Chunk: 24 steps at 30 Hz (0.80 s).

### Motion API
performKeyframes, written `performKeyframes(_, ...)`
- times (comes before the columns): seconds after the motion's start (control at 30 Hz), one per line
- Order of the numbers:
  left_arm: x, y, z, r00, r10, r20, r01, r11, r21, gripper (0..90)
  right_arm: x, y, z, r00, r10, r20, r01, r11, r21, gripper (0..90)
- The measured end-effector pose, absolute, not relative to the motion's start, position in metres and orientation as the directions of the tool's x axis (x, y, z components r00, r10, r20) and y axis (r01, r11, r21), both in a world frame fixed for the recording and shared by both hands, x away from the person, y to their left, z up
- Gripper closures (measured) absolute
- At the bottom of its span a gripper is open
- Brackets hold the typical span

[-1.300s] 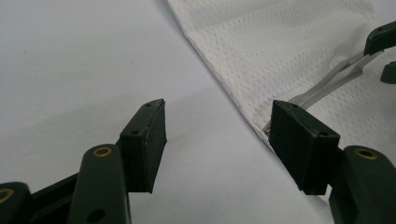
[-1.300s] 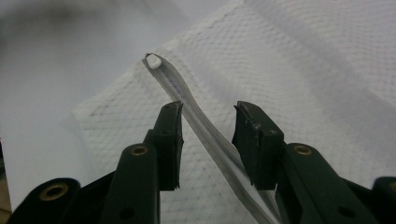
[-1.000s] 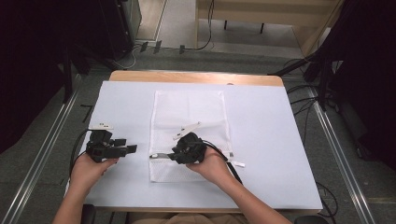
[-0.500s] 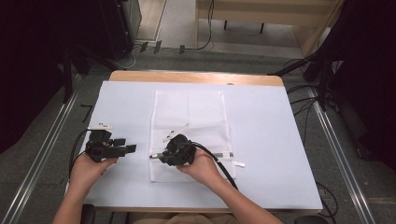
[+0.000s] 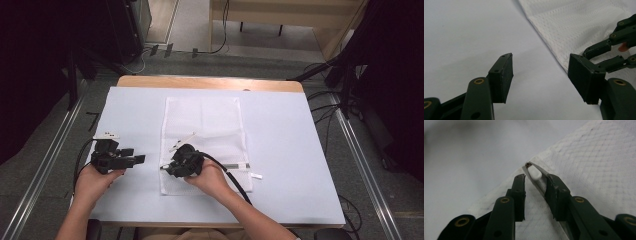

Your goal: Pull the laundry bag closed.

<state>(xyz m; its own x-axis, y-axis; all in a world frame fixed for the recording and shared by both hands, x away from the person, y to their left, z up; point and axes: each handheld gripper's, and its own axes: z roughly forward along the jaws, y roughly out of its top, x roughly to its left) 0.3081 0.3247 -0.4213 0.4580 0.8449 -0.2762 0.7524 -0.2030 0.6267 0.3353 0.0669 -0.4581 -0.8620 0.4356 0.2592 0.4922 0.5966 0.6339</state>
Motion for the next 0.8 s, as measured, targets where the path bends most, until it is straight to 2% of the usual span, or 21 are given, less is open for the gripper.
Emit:
performKeyframes(0.4,0.309,0.326,-0.420,0.467,0.836,-0.288,0.747,-0.198,0.634,37.6,0.336,0.077,-0.461,-0.853,0.434,0.291,0.511,0.578,0.636,74.7)
performKeyframes(0.8,0.310,0.328,-0.421,0.464,0.834,-0.300,0.753,-0.193,0.629,38.1,0.338,0.090,-0.464,-0.858,0.436,0.272,0.499,0.585,0.639,85.3)
